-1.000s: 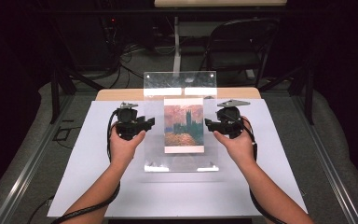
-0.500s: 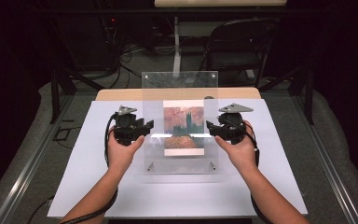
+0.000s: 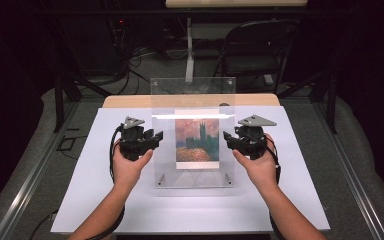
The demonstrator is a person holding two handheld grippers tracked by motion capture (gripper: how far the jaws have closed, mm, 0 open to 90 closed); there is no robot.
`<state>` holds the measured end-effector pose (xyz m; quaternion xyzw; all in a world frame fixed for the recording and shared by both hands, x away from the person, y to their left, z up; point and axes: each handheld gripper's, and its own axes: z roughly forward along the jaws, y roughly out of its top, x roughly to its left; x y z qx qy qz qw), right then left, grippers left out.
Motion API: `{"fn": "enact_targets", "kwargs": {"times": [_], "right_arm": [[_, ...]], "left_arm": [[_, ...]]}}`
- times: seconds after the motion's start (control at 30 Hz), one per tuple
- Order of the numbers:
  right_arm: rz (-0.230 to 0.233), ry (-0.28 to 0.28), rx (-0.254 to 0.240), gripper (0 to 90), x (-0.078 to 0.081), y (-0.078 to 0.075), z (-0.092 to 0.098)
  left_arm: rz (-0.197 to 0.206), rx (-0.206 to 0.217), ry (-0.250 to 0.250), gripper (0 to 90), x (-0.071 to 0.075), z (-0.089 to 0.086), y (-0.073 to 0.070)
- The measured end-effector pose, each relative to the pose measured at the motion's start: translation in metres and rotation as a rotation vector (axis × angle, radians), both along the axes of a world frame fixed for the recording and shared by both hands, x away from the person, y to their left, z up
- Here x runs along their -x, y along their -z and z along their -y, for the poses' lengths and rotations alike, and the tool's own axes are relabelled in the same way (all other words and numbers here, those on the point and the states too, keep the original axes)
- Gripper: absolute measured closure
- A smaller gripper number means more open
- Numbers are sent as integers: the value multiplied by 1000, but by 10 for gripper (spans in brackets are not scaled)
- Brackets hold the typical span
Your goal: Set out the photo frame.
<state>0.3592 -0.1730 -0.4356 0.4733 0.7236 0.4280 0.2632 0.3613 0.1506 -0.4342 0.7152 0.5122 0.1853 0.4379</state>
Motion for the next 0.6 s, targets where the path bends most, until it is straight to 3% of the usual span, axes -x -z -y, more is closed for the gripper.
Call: {"fn": "enact_targets", "kwargs": {"times": [0.6], "right_arm": [[30, -13, -2, 563, 21, -3, 2]], "left_arm": [[31, 0, 12, 641, 19, -3, -2]]}}
